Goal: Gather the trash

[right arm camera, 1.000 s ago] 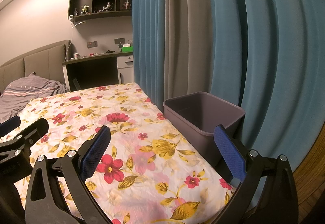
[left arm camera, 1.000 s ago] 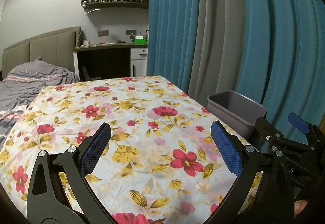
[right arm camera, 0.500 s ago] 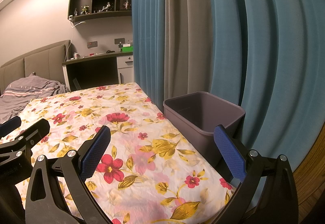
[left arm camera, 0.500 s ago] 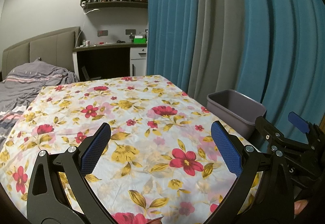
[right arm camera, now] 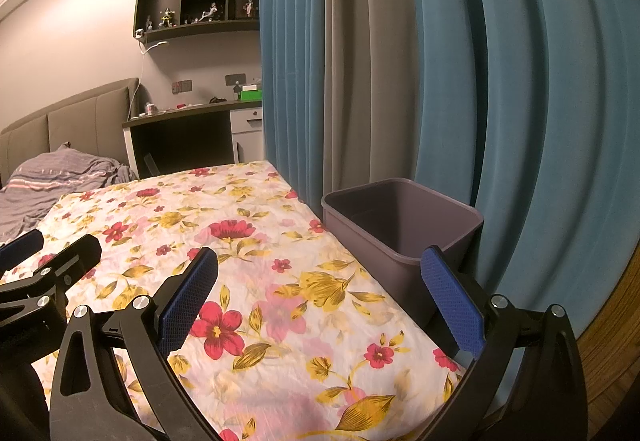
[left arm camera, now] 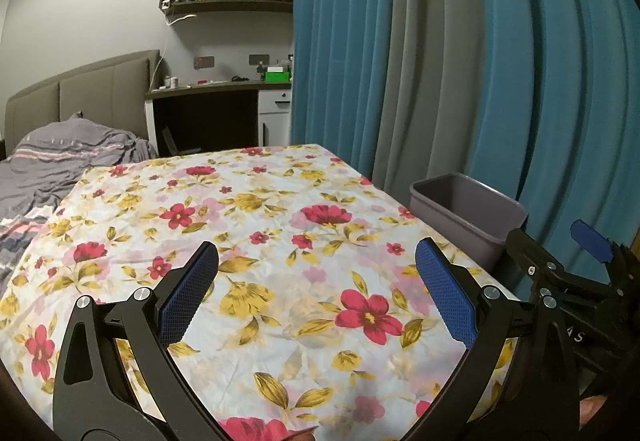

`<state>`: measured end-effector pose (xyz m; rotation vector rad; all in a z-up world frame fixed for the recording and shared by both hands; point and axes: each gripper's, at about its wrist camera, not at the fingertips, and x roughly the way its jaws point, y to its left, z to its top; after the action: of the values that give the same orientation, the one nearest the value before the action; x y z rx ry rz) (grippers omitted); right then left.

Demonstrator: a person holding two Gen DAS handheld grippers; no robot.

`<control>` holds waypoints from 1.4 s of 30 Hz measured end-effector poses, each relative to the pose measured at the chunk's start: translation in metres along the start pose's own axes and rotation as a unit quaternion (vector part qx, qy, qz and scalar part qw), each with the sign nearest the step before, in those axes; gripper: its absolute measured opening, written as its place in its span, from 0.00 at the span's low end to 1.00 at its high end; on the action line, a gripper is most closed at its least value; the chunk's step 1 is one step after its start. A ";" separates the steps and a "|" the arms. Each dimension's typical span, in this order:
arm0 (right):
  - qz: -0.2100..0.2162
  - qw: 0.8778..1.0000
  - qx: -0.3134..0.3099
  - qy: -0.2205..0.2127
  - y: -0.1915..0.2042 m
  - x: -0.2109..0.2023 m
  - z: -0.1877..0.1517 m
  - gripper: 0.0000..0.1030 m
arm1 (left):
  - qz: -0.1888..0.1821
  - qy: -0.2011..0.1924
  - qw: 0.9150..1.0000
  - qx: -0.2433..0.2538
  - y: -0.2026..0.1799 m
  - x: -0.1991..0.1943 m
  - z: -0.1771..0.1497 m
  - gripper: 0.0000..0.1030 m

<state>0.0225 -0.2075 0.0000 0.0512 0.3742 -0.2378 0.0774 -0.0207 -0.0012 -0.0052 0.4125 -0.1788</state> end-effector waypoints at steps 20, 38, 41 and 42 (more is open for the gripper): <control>0.000 1.000 0.004 0.007 0.006 -0.003 -0.003 0.95 | -0.004 0.002 1.000 0.009 -0.002 0.002 -0.005 0.82; 0.000 1.000 0.005 0.008 0.005 -0.002 -0.003 0.95 | 0.007 0.006 1.000 0.004 0.001 0.002 -0.005 0.86; 0.000 1.000 0.005 0.007 0.007 -0.003 -0.003 0.95 | 0.010 0.006 1.000 0.002 0.000 0.003 -0.005 0.89; 0.000 1.000 0.005 0.007 0.007 -0.003 -0.003 0.95 | 0.011 0.007 1.000 0.002 -0.002 0.004 -0.004 0.90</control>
<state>0.0206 -0.1997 -0.0023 0.0631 0.3879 -0.2393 0.0791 -0.0229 -0.0067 0.0050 0.4258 -0.1588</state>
